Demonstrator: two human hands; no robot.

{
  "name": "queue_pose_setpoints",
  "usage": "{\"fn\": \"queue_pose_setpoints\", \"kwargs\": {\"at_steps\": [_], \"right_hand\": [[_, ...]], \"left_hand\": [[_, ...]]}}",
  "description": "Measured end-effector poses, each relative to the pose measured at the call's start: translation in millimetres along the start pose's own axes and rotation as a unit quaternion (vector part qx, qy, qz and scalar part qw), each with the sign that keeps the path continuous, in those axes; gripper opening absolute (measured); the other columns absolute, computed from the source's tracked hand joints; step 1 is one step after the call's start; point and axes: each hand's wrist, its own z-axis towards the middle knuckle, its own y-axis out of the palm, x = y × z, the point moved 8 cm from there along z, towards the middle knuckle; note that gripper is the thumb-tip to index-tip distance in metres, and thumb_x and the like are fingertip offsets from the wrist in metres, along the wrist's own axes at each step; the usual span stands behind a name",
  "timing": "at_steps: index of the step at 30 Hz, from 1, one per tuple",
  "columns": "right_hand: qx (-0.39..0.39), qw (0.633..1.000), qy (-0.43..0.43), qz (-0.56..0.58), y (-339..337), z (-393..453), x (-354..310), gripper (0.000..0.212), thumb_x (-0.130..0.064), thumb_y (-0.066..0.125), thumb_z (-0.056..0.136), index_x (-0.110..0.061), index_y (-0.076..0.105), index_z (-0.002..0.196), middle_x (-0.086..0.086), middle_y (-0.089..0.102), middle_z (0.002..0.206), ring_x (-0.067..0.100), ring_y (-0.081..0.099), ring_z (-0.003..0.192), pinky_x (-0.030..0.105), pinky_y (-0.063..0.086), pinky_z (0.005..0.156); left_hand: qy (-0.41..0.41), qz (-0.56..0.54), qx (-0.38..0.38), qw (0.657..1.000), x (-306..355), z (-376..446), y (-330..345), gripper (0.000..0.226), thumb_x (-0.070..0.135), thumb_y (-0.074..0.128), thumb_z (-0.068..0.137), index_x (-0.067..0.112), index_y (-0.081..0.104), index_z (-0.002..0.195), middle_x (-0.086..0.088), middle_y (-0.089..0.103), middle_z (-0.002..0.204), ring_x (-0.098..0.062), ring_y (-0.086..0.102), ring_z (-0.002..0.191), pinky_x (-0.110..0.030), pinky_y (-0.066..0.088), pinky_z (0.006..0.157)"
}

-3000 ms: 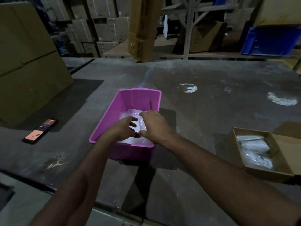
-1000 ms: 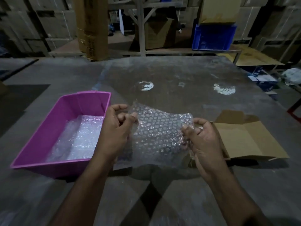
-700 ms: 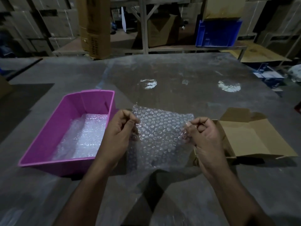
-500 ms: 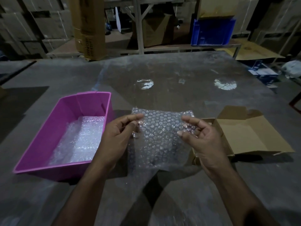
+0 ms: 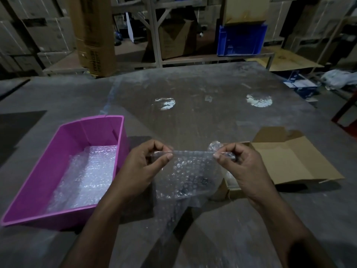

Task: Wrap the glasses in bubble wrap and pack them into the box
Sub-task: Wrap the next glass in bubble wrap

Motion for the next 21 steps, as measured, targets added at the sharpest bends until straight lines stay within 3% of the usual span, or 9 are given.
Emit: {"fn": "queue_pose_setpoints", "kwargs": {"at_steps": [2, 7, 9, 12, 15, 18, 21], "right_hand": [[-0.002, 1.0, 0.006, 0.003, 0.2, 2.9, 2.0, 0.008, -0.032, 0.075, 0.081, -0.025, 0.072, 0.081, -0.005, 0.072, 0.087, 0.009, 0.066, 0.081, 0.03, 0.049, 0.079], [0.022, 0.996, -0.023, -0.084, -9.8, 9.6, 3.4, 0.02, -0.042, 0.074, 0.081, -0.023, 0.069, 0.077, -0.01, 0.066, 0.116, 0.005, 0.062, 0.113, 0.031, 0.05, 0.089], [0.026, 0.998, -0.021, -0.047, -10.6, 10.2, 3.1, 0.024, -0.04, 0.073, 0.081, -0.016, 0.069, 0.079, -0.006, 0.071, 0.104, 0.006, 0.067, 0.099, 0.026, 0.05, 0.082], [0.025, 1.0, -0.017, 0.005, -9.3, 10.7, 0.7, 0.019, -0.028, 0.071, 0.087, -0.009, 0.068, 0.087, -0.002, 0.069, 0.075, 0.009, 0.063, 0.072, 0.029, 0.05, 0.072], [0.023, 0.999, 0.004, 0.031, -9.8, 12.8, 7.8, 0.015, -0.017, 0.068, 0.093, -0.019, 0.066, 0.108, -0.002, 0.067, 0.068, 0.011, 0.061, 0.069, 0.032, 0.051, 0.072], [0.016, 0.999, 0.009, 0.045, -8.8, 14.7, 9.0, 0.018, -0.012, 0.063, 0.097, -0.021, 0.071, 0.11, -0.01, 0.07, 0.077, 0.006, 0.061, 0.074, 0.03, 0.049, 0.077], [0.008, 0.999, 0.028, 0.043, -8.4, 16.3, 14.9, 0.018, -0.012, 0.061, 0.097, -0.021, 0.076, 0.102, -0.007, 0.076, 0.102, 0.006, 0.066, 0.089, 0.032, 0.05, 0.085]], "left_hand": [[0.002, -0.014, -0.015, 1.0, -0.3, 1.6, 4.4, 0.012, 0.029, 0.07, 0.09, 0.017, 0.066, 0.091, 0.007, 0.069, 0.084, -0.007, 0.061, 0.077, -0.024, 0.049, 0.071], [-0.015, -0.07, -0.004, 0.997, -8.3, 5.4, 8.9, 0.011, 0.016, 0.059, 0.1, 0.015, 0.052, 0.109, 0.012, 0.059, 0.069, -0.003, 0.053, 0.064, -0.017, 0.046, 0.062], [-0.025, -0.117, 0.0, 0.993, -11.2, 7.5, 10.6, 0.011, 0.01, 0.053, 0.102, 0.016, 0.044, 0.105, 0.012, 0.051, 0.067, -0.002, 0.046, 0.062, -0.015, 0.044, 0.058], [-0.017, -0.122, 0.015, 0.992, -14.8, 11.0, 9.9, 0.018, 0.009, 0.049, 0.105, 0.019, 0.039, 0.094, 0.009, 0.041, 0.071, -0.006, 0.037, 0.065, -0.016, 0.039, 0.059], [-0.008, -0.128, 0.005, 0.992, -14.5, 10.4, 12.8, 0.03, 0.0, 0.045, 0.105, 0.023, 0.046, 0.084, 0.01, 0.046, 0.073, -0.008, 0.039, 0.069, -0.018, 0.038, 0.062], [-0.013, -0.111, -0.008, 0.994, -14.7, 7.2, 16.1, 0.028, 0.0, 0.046, 0.104, 0.016, 0.067, 0.095, 0.005, 0.072, 0.093, -0.012, 0.058, 0.085, -0.014, 0.048, 0.074], [-0.037, -0.108, 0.002, 0.993, -15.9, 5.5, 15.3, 0.026, 0.008, 0.054, 0.102, 0.019, 0.074, 0.113, -0.001, 0.076, 0.114, -0.01, 0.067, 0.107, -0.013, 0.05, 0.085]]}}
